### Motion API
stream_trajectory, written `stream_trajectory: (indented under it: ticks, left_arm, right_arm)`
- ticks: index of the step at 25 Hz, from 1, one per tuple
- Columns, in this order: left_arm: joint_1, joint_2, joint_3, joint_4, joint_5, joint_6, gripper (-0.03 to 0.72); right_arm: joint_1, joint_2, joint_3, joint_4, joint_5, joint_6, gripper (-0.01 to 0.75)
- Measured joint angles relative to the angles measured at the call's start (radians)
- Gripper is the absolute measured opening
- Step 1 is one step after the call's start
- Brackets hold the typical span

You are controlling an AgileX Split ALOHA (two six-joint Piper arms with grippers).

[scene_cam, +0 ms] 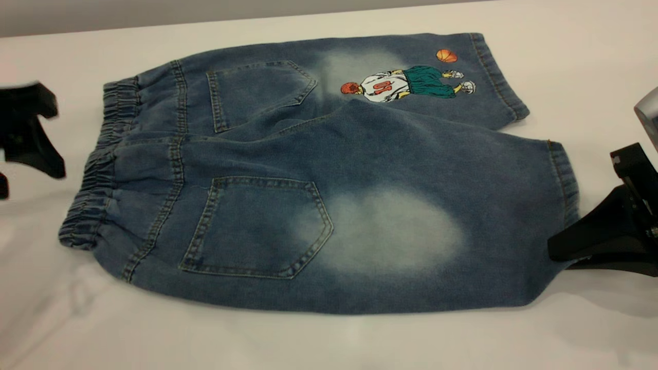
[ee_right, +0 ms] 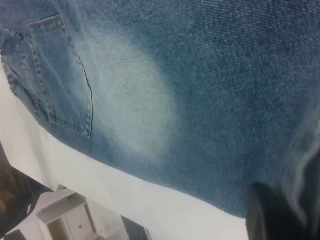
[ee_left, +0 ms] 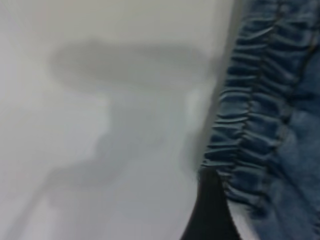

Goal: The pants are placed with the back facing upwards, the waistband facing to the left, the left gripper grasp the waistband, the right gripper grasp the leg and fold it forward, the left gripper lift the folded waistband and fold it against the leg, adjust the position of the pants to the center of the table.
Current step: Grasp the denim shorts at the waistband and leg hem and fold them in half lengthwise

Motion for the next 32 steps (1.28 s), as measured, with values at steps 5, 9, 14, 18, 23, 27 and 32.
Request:
stream_trajectory:
  ticks: [5, 9, 14, 18, 23, 27, 32]
  left_arm:
    - [0.0, 0.104, -0.004, 0.001, -0.071, 0.01, 0.467]
    - [-0.019, 0.169, -0.016, 0.001, -0.108, 0.049, 0.467]
    - [-0.081, 0.196, -0.017, 0.001, -0.17, 0.057, 0.467]
    - [-0.1, 0.22, -0.017, 0.0, -0.155, 0.051, 0.467]
    - [-0.1, 0.249, -0.017, -0.003, -0.109, 0.027, 0.467]
    - [-0.1, 0.252, -0.017, -0.005, -0.117, 0.027, 0.467]
    - [-0.098, 0.252, -0.017, 0.0, -0.09, 0.027, 0.467]
  right_arm:
    - [0.0, 0.0, 0.0, 0.0, 0.0, 0.0, 0.014]
    - [0.0, 0.0, 0.0, 0.0, 0.0, 0.0, 0.014]
    - [0.0, 0.0, 0.0, 0.001, 0.001, 0.0, 0.014]
    - [0.0, 0.0, 0.0, 0.0, 0.005, 0.0, 0.014]
    - [0.0, 0.0, 0.0, 0.0, 0.006, 0.0, 0.014]
    - [0.0, 0.0, 0.0, -0.004, 0.006, 0.0, 0.014]
    - [0.0, 0.0, 0.0, -0.009, 0.006, 0.0, 0.014]
